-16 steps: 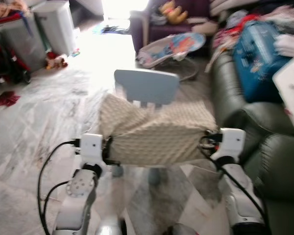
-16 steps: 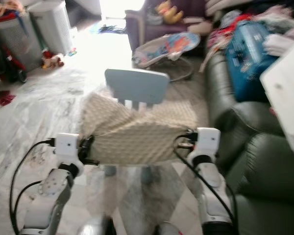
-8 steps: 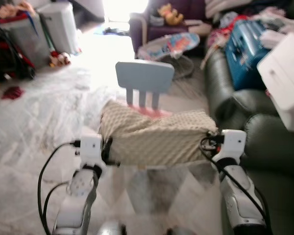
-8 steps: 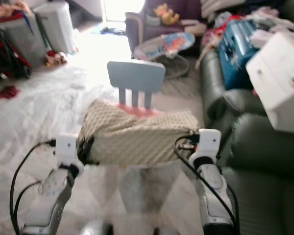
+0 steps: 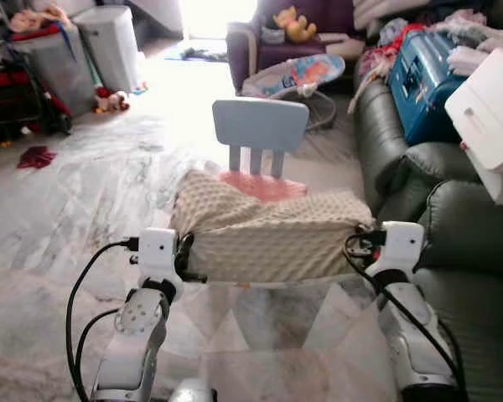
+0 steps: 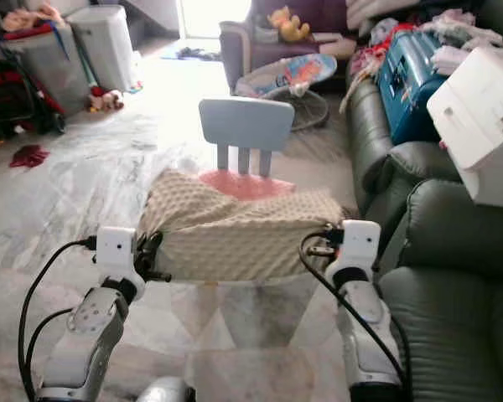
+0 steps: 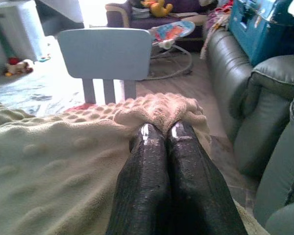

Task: Move the pillow to the sofa

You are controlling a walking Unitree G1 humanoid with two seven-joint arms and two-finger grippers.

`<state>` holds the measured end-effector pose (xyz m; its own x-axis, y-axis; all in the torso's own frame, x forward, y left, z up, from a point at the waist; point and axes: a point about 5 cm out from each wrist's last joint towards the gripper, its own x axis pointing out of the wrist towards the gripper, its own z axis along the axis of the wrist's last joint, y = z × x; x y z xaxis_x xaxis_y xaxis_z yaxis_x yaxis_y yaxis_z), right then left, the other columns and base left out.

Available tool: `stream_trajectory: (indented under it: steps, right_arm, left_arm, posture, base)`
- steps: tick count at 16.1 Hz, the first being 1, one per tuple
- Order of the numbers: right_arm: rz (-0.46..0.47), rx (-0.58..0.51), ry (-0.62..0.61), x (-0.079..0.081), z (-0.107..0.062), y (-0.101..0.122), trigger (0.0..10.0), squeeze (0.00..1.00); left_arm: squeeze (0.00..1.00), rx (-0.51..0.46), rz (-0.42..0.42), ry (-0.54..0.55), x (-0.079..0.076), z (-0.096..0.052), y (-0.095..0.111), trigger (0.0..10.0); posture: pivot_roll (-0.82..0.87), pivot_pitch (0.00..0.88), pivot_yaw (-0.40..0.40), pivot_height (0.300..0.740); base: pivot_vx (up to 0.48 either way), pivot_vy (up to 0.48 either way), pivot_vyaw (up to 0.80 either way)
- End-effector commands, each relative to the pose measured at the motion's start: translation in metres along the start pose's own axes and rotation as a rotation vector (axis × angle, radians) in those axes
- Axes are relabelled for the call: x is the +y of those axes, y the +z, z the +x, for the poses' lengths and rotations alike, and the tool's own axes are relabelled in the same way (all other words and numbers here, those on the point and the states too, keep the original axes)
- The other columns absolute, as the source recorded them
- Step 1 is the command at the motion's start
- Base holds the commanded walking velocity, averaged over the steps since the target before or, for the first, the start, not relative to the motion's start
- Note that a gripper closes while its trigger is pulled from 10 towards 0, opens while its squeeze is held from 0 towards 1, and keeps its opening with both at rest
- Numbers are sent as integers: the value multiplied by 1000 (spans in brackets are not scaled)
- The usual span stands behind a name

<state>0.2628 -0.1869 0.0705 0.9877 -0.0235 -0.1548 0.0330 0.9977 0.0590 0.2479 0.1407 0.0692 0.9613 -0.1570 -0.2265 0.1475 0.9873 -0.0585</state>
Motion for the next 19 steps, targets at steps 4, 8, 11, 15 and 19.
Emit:
stream_trajectory:
  steps: [4, 8, 11, 15, 19]
  right_arm:
    - [12, -17, 8, 5, 2, 6, 10000, 0]
    - [7, -14, 10, 5, 2, 6, 10000, 0]
    - [6, -10, 15, 5, 3, 5, 10000, 0]
    - [1, -9, 24, 6, 6, 6, 10000, 0]
    - [4, -11, 26, 6, 4, 6, 10000, 0]
  left_arm:
    - [0, -32, 25, 10, 5, 1, 8, 10000]
    - [0, -36, 22, 4, 4, 1, 8, 10000]
    - [0, -45, 17, -20, 1, 2, 10, 10000]
    - [0, -51, 5, -11, 3, 5, 12, 10000]
    - [0, -38, -15, -21, 0, 3, 9, 10000]
  posture:
    - [6, 0, -8, 740]
    - [7, 0, -12, 740]
    - [13, 0, -25, 740]
    - [13, 0, -30, 740]
    - [9, 0, -25, 740]
  base:
    - [0, 85, -789]
    - [0, 0, -800]
    - [0, 0, -800]
    - [0, 0, -800]
    - [0, 67, -400]
